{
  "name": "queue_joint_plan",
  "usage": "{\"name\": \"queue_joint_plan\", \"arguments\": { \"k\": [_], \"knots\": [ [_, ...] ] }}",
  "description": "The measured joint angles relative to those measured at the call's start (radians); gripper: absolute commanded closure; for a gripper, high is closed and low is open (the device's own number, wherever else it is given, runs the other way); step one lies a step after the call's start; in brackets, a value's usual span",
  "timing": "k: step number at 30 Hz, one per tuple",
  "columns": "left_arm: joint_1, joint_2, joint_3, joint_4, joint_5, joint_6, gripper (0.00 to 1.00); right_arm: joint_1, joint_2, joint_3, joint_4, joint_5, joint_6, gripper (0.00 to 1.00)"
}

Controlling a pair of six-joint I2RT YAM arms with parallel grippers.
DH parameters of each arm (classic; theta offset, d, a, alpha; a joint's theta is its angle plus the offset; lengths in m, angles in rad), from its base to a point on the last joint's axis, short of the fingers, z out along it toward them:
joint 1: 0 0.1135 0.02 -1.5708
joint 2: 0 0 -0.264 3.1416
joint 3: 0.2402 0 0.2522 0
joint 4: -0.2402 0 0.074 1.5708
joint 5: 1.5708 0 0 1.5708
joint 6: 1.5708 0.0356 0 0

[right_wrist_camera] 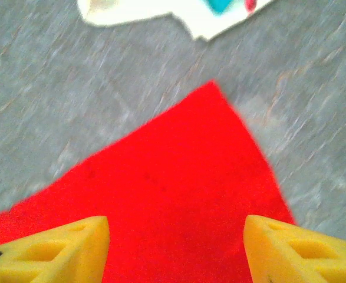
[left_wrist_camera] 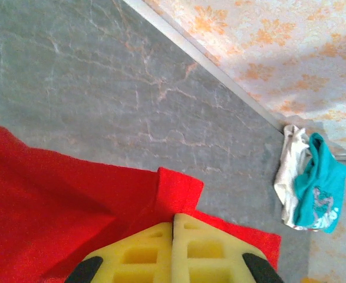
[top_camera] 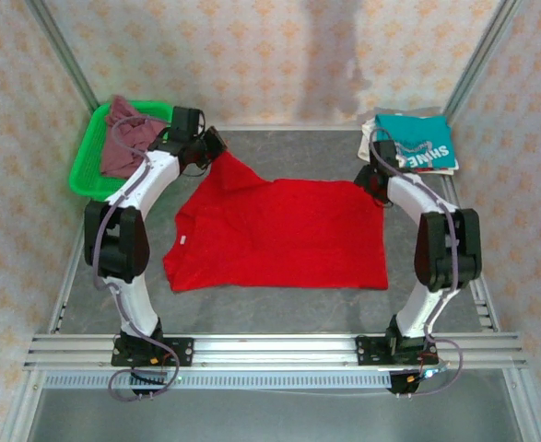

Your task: Fold and stack the t-shirts

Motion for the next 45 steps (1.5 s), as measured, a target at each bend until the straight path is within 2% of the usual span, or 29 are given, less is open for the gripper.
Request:
{"name": "queue_joint_plan", "arguments": {
  "k": [3, 11, 23, 26, 28, 31, 34, 37, 45],
  "knots": [
    [-0.004, -0.047, -0.050, 0.005, 0.011, -0.026, 1.00, -0.014, 0.073, 0.101, -0.053, 0.047, -0.014, 0.37],
    [-0.004, -0.207, -0.157, 0.016, 0.055, -0.113, 1.00, -0.075, 0.254, 0.264, -0.157, 0.045, -0.022, 0.37],
    [-0.018, -0.337, -0.263, -0.061, 0.111, -0.153, 1.00, -0.074, 0.423, 0.438, -0.217, 0.006, -0.028, 0.40],
    [-0.018, -0.359, -0.283, -0.090, 0.113, -0.153, 1.00, -0.074, 0.451, 0.456, -0.225, 0.003, -0.030, 0.46],
    [-0.018, -0.369, -0.284, -0.106, 0.113, -0.153, 1.00, -0.074, 0.459, 0.468, -0.236, 0.006, -0.034, 0.55],
    [-0.017, -0.381, -0.286, -0.112, 0.113, -0.153, 1.00, -0.074, 0.470, 0.490, -0.235, -0.005, -0.039, 0.81],
    [-0.014, -0.388, -0.286, -0.113, 0.109, -0.152, 1.00, -0.074, 0.472, 0.491, -0.239, -0.008, -0.035, 0.93],
    [-0.002, -0.388, -0.286, -0.113, 0.106, -0.151, 1.00, -0.074, 0.471, 0.489, -0.236, -0.008, -0.039, 1.00],
    [0.051, -0.373, -0.274, -0.113, 0.088, -0.140, 1.00, -0.074, 0.384, 0.427, -0.227, -0.007, -0.042, 1.00]
  ]
}}
